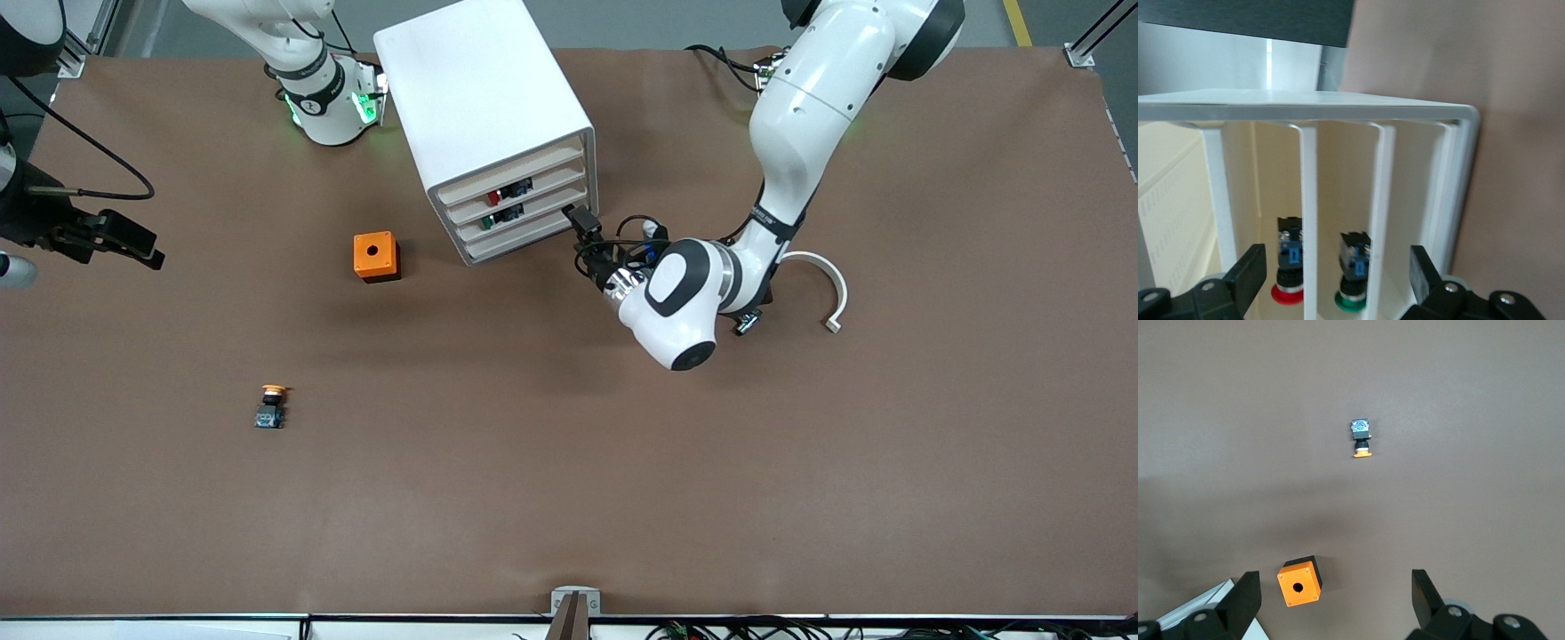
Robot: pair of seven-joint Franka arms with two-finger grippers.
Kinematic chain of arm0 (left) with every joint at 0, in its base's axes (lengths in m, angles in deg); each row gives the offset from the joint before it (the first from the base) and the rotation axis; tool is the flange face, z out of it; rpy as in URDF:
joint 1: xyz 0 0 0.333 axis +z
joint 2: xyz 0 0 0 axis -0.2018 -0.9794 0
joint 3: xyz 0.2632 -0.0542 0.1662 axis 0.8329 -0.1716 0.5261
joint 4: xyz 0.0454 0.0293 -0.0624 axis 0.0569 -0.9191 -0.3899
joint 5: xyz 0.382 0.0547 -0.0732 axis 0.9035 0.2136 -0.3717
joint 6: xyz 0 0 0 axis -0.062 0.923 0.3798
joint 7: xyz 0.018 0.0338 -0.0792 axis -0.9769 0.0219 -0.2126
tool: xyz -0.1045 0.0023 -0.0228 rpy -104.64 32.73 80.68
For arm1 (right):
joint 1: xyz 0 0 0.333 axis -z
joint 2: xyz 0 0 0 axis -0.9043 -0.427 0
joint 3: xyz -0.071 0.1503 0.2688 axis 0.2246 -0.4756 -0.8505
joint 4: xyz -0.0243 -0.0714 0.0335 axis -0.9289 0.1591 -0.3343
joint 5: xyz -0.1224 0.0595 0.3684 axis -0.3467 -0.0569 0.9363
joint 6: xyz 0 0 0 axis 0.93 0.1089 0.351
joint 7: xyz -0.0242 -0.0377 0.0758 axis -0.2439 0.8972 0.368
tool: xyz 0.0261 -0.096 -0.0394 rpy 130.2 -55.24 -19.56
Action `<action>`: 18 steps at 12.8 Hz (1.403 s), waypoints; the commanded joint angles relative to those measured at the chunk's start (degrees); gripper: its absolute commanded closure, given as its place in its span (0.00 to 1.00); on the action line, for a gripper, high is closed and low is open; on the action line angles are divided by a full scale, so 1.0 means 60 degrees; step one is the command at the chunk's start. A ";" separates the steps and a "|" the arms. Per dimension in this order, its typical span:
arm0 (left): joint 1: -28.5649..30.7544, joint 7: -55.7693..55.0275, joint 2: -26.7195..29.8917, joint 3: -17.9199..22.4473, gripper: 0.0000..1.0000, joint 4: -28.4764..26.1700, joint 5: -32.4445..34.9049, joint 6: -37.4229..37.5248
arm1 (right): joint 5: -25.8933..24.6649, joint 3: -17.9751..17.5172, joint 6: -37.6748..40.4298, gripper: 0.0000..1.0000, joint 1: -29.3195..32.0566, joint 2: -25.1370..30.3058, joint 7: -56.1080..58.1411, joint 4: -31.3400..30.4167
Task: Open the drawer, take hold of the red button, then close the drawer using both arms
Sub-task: 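Grasp the drawer handle with the left gripper and pull it open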
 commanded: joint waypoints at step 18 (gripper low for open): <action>0.0613 0.0838 -0.0341 0.0566 0.99 0.0881 -0.0269 0.0670 | 0.0102 -0.0061 0.0122 0.00 0.0116 0.0099 0.0088 -0.0136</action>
